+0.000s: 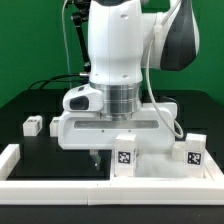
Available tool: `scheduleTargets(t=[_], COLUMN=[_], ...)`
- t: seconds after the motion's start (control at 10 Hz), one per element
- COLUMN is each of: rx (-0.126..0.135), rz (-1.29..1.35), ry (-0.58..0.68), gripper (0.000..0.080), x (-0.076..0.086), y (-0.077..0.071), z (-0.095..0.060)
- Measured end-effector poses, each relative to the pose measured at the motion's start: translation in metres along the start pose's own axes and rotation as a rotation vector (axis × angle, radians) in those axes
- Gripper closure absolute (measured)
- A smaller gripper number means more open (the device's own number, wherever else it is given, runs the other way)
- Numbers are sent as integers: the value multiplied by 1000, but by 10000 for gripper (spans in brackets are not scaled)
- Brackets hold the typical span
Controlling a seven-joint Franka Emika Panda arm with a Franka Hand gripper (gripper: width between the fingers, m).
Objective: Assemble square table
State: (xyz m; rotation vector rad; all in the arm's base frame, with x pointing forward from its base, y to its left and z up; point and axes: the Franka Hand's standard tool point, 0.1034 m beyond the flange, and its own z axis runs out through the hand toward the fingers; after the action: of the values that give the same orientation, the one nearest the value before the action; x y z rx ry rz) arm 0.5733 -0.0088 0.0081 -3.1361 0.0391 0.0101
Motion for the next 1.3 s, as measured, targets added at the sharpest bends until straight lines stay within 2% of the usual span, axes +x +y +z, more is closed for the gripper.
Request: scheduleTargets(t=[0.1,0.2,0.3,0.4,1.1,1.3], rx=[0,-3,-4,-4,-4,-4], rz=[0,4,6,7,7,-45], ry=[0,1,1,1,1,-1], gripper=[531,676,676,747,746,745], x=[0,0,0,0,0,-6], y=[0,3,5,5,5,15], z=[0,0,0,0,0,-1])
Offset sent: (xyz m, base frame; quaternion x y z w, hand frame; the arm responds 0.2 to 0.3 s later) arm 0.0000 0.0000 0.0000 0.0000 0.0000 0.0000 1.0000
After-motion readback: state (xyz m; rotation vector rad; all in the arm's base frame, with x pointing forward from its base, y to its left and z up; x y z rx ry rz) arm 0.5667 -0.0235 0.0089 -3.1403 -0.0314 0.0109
